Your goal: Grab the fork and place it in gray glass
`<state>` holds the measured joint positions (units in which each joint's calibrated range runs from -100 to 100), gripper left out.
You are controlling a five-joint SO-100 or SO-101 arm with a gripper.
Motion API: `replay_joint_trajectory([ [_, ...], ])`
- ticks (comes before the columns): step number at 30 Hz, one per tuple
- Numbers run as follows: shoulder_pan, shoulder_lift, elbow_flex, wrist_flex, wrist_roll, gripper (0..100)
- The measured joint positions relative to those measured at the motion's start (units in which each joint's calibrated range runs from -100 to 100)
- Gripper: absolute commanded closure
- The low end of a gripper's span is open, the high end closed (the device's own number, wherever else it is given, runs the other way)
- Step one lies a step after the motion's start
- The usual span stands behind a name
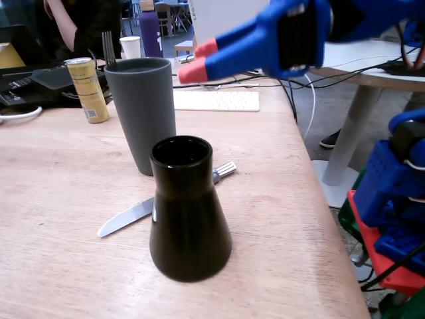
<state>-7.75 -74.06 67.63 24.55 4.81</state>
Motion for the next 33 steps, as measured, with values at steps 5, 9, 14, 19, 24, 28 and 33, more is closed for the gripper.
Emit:
replay_joint_trajectory([
  [5,-0.8,-7.9,7.7,0.0,0.0,73],
  [9,-2.8,-14.8,18.4,0.0,-2.7,84],
  [14,-3.4,-22.3,27.2,0.7,-6.7,100],
  [19,-3.1,-22.7,31.3,2.0,-6.8,100],
  [24,-3.1,-22.7,31.6,12.4,-6.8,100],
  [28,-2.9,-22.7,31.7,15.9,-6.8,100],
  [33,-2.2,-22.7,31.7,15.9,-6.5,100],
])
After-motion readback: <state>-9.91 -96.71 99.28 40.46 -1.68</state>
